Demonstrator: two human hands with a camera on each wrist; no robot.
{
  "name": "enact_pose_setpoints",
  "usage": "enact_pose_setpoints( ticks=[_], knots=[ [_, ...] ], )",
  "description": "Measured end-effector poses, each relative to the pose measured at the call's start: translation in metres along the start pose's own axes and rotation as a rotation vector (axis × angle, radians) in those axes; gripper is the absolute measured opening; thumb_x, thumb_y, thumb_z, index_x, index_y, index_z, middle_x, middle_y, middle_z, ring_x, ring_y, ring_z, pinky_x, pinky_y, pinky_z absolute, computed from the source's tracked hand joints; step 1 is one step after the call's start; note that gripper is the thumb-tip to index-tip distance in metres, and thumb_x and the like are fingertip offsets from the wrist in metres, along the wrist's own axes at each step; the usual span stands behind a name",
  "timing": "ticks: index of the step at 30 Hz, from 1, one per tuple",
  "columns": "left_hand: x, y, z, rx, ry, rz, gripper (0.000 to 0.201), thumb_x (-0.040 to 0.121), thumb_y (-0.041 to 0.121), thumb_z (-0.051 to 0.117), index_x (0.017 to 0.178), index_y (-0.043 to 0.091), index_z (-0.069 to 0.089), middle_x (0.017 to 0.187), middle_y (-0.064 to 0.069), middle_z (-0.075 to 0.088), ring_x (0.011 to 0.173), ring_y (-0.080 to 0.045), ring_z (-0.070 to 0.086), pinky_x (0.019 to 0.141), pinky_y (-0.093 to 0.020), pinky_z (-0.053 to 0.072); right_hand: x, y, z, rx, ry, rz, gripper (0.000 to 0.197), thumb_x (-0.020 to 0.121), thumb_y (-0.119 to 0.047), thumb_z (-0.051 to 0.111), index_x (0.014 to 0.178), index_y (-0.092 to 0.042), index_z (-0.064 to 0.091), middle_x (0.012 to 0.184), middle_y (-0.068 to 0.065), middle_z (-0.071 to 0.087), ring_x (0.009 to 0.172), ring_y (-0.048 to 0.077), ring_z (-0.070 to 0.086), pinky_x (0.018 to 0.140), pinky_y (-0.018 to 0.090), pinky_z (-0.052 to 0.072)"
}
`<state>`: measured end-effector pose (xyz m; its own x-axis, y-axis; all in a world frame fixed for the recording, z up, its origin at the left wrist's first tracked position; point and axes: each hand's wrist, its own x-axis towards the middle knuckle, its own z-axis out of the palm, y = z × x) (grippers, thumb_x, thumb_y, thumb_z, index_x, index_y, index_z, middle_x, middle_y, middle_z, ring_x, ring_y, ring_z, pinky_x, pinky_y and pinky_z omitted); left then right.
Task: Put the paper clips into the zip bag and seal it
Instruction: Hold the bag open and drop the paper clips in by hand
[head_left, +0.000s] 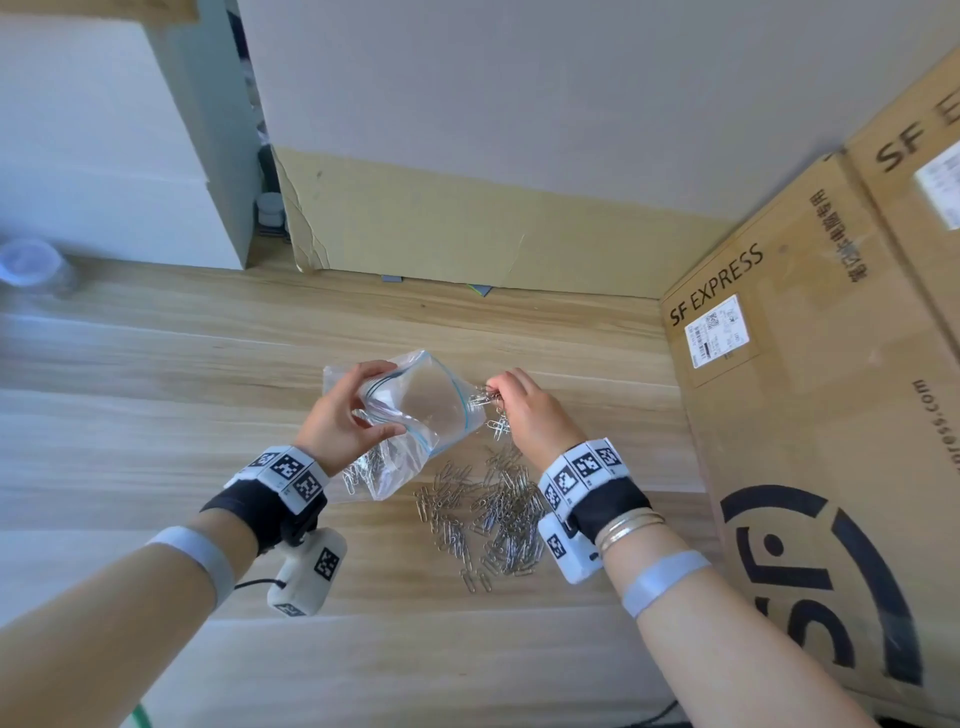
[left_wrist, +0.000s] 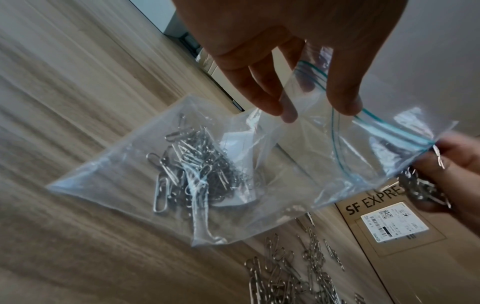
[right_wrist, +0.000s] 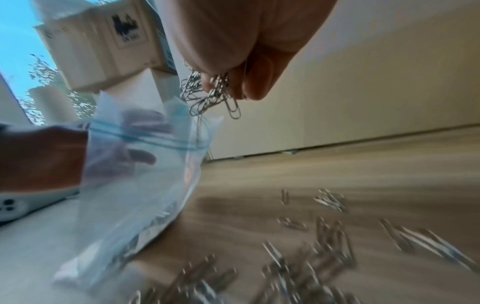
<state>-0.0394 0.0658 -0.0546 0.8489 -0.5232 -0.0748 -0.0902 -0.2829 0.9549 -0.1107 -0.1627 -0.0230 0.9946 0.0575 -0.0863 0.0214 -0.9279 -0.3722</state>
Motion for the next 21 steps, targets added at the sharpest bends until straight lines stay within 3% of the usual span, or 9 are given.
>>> enact_pose_setpoints(
  ticks=[3,7,11,13,15,17,19,21],
  knots=[
    [0.000,0.002,0.000,-0.015,-0.001,-0.004,0.073,0.064,0.005,0.079,0.105,0.052,0.042,0.115,0.032,0.050,0.085,-0.030,0.060,0.070,-0.028,0.055,0.012,-0.020,-0.011,0.014,0.051,-0.119,0.021,0.088,-0.009,0.040,0.104,-0.002,0.052,0.104,0.018,0.057,0.077,0.034,0.062,0.064,0.046,0.055],
    [0.000,0.007,0.000,-0.006,-0.029,0.032,0.071,0.064,0.009,0.078,0.109,0.049,0.040,0.121,0.025,0.045,0.089,-0.022,0.061,0.075,-0.028,0.055,0.031,-0.050,-0.004,-0.057,-0.057,-0.186,0.023,0.089,-0.002,0.048,0.111,-0.004,0.048,0.110,0.016,0.055,0.069,0.028,0.060,0.057,0.037,0.053],
    [-0.002,0.004,-0.002,0.002,-0.038,0.031,0.067,0.065,0.010,0.078,0.115,0.039,0.044,0.120,0.028,0.047,0.087,-0.018,0.062,0.077,-0.035,0.055,0.041,-0.058,0.004,-0.030,-0.109,-0.229,0.023,0.088,-0.006,0.053,0.110,-0.002,0.054,0.113,0.016,0.056,0.079,0.036,0.061,0.065,0.039,0.049],
    [-0.002,0.002,-0.003,-0.008,-0.023,0.019,0.070,0.065,0.008,0.079,0.110,0.048,0.044,0.114,0.036,0.050,0.081,-0.017,0.060,0.073,-0.034,0.055,0.041,-0.060,0.002,0.006,-0.156,-0.238,0.025,0.088,-0.015,0.055,0.111,-0.007,0.059,0.115,0.012,0.058,0.092,0.031,0.060,0.075,0.037,0.048],
    [-0.001,0.001,-0.005,-0.005,-0.012,0.023,0.073,0.065,0.007,0.079,0.104,0.059,0.045,0.111,0.042,0.048,0.080,-0.015,0.059,0.072,-0.030,0.055,0.039,-0.057,-0.004,0.076,-0.177,-0.213,0.025,0.090,-0.024,0.052,0.112,-0.016,0.061,0.115,0.004,0.063,0.099,0.022,0.059,0.083,0.034,0.047],
    [-0.002,0.001,-0.006,0.007,-0.006,0.020,0.078,0.065,0.007,0.078,0.099,0.068,0.043,0.110,0.047,0.046,0.080,-0.014,0.059,0.071,-0.025,0.055,0.033,-0.048,-0.011,0.162,-0.067,-0.172,0.022,0.091,-0.024,0.050,0.106,-0.018,0.064,0.102,0.002,0.069,0.087,0.016,0.064,0.080,0.029,0.051],
    [-0.002,0.001,-0.008,0.008,0.006,0.012,0.080,0.066,0.006,0.078,0.096,0.071,0.041,0.108,0.050,0.045,0.082,-0.019,0.059,0.069,-0.024,0.055,0.028,-0.027,-0.013,0.261,0.128,-0.024,0.019,0.092,-0.019,0.048,0.097,-0.014,0.066,0.085,0.004,0.071,0.070,0.013,0.063,0.069,0.029,0.055],
    [-0.002,0.000,-0.009,0.017,0.014,0.012,0.079,0.067,0.007,0.078,0.096,0.071,0.041,0.109,0.050,0.044,0.085,-0.027,0.060,0.070,-0.028,0.055,0.025,0.006,-0.005,0.308,0.188,0.179,0.020,0.092,-0.019,0.046,0.100,-0.015,0.064,0.096,0.005,0.069,0.076,0.015,0.063,0.073,0.029,0.052]
  ],
)
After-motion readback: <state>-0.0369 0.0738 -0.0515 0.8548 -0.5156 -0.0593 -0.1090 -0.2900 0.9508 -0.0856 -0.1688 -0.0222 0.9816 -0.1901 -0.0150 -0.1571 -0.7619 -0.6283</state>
